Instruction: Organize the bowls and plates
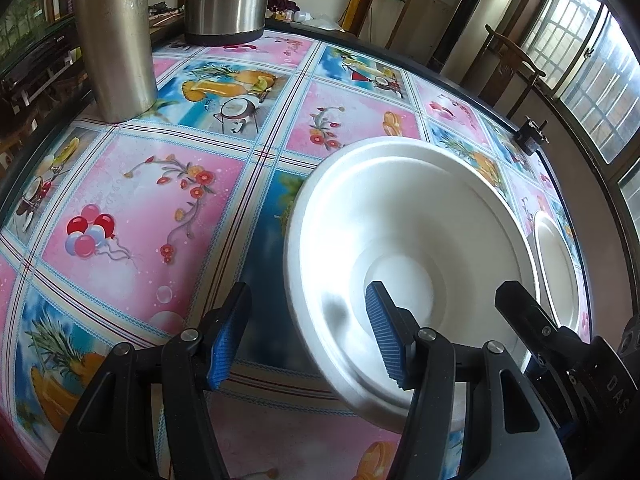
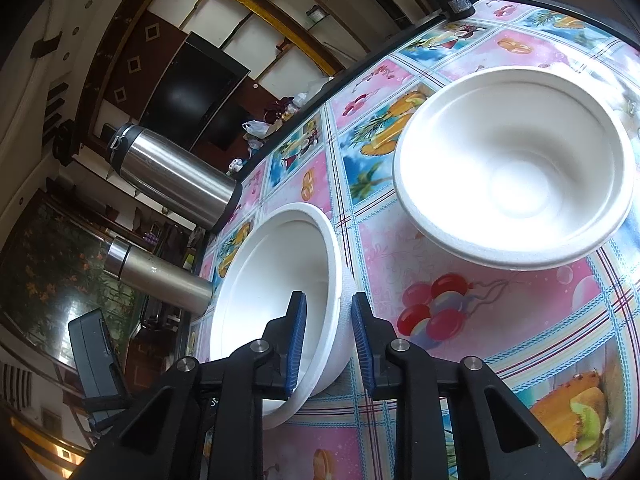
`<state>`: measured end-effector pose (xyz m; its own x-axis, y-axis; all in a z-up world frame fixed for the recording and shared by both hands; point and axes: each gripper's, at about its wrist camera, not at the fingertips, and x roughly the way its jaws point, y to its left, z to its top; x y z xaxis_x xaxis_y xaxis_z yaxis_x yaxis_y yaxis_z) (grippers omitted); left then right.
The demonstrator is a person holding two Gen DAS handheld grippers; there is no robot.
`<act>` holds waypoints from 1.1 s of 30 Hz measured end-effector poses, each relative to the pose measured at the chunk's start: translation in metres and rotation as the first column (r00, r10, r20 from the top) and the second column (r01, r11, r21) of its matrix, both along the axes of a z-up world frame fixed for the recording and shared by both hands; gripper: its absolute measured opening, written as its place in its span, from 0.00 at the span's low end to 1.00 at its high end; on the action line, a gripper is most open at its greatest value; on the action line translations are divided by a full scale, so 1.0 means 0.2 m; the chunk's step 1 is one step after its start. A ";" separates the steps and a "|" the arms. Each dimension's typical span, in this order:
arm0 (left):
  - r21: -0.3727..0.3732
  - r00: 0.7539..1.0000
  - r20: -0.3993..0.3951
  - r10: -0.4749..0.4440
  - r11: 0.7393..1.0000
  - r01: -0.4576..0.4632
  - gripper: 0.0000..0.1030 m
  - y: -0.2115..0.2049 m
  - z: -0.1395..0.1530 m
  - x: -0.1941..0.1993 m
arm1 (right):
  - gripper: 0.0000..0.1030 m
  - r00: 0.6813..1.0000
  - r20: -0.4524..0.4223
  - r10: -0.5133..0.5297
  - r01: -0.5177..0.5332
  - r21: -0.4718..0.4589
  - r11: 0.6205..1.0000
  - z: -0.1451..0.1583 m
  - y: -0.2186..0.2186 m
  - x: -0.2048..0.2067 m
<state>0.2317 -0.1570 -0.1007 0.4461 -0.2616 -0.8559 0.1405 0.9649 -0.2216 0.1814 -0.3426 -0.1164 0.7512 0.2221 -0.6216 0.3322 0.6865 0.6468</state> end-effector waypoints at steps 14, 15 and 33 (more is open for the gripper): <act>-0.046 1.000 0.009 0.021 0.999 -0.021 0.50 0.09 0.05 0.03 | 0.16 1.000 0.002 -0.001 0.001 0.012 1.000 0.00 0.00 -0.01; -0.042 1.000 0.016 0.021 0.999 -0.021 0.49 0.09 0.06 0.03 | 0.15 1.000 0.002 -0.003 0.003 0.012 1.000 0.00 0.00 -0.01; -0.012 0.999 0.032 -0.025 1.000 0.025 0.10 0.05 0.06 0.02 | 0.08 1.000 -0.004 -0.005 0.005 0.002 1.000 0.00 0.00 0.00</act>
<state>0.2361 -0.1464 -0.0883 0.4666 -0.2838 -0.8377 0.1720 0.9582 -0.2288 0.1806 -0.3424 -0.1156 0.7495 0.2197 -0.6245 0.3385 0.6835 0.6467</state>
